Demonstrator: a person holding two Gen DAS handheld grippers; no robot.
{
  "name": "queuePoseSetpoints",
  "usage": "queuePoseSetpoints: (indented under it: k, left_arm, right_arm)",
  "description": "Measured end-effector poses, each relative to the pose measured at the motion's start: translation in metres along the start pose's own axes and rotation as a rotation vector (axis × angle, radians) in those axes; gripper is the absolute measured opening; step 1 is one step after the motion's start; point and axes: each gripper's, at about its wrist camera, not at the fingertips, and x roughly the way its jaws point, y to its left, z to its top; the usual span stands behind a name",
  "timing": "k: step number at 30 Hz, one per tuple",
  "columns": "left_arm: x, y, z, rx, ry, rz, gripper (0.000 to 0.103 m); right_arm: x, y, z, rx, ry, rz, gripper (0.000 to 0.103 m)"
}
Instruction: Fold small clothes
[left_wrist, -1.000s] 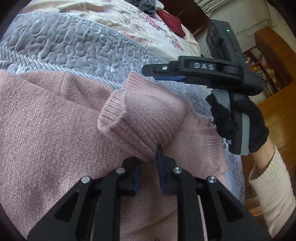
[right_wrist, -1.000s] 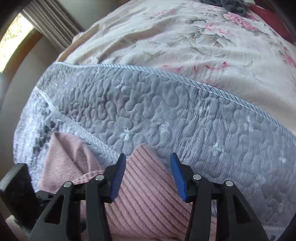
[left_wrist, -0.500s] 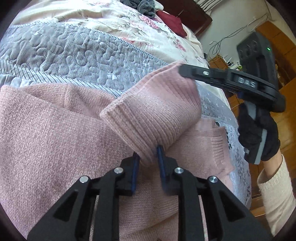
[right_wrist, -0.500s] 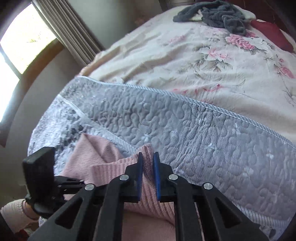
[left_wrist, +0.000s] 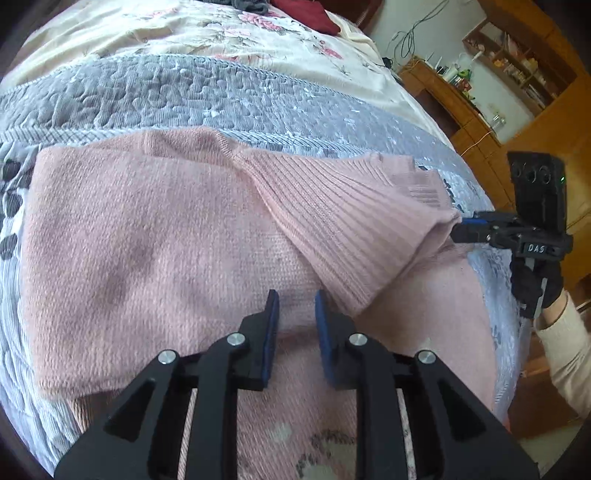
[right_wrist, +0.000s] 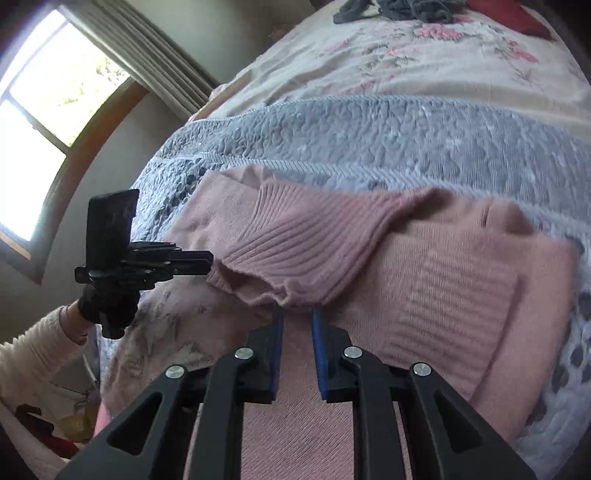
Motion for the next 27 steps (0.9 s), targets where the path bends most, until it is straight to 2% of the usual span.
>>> queuePoseSetpoints:
  k: [1, 3, 4, 6, 10, 11, 12, 13, 14, 16, 21, 27]
  left_arm:
    - [-0.004, 0.003, 0.000, -0.030, -0.004, -0.019, 0.040]
    - [-0.010, 0.006, -0.001, -0.090, -0.022, -0.062, 0.046]
    - [-0.009, 0.006, 0.003, -0.115, -0.022, -0.081, 0.049]
    - [0.003, 0.004, 0.013, -0.155, 0.004, -0.099, 0.053]
    - [0.027, 0.005, 0.023, -0.224, 0.028, -0.100, 0.050]
    - [0.030, 0.005, 0.025, -0.239, 0.022, -0.112, 0.047]
    - [0.032, 0.005, 0.028, -0.248, 0.021, -0.117, 0.030]
    - [0.035, 0.004, 0.030, -0.254, 0.037, -0.110, 0.012]
    - [0.038, 0.004, 0.031, -0.259, 0.052, -0.102, 0.013]
    - [0.037, 0.005, 0.032, -0.254, 0.057, -0.096, 0.009]
    - [0.016, 0.009, 0.035, -0.174, 0.038, -0.068, 0.006]
    - [0.026, 0.011, 0.031, -0.117, 0.084, -0.008, 0.006]
  right_arm:
    - [-0.002, -0.003, -0.004, 0.035, -0.013, 0.031, 0.022]
    - [-0.007, -0.009, -0.007, 0.097, -0.062, 0.070, 0.036]
    - [-0.008, -0.012, -0.006, 0.131, -0.081, 0.083, 0.046]
    - [-0.004, -0.019, -0.002, 0.193, -0.099, 0.107, 0.048]
    - [0.025, -0.032, 0.002, 0.293, -0.029, 0.052, 0.048]
    - [0.033, -0.034, 0.001, 0.311, -0.010, 0.046, 0.042]
    - [0.039, -0.037, 0.001, 0.325, -0.008, 0.061, 0.037]
    - [0.044, -0.038, 0.000, 0.340, -0.004, 0.084, 0.025]
    - [0.046, -0.040, 0.001, 0.355, -0.001, 0.107, 0.015]
    - [0.042, -0.040, 0.000, 0.358, -0.014, 0.122, 0.012]
    - [0.016, -0.034, -0.002, 0.308, -0.055, 0.098, 0.010]
    - [0.035, -0.027, -0.005, 0.275, 0.008, 0.020, 0.010]
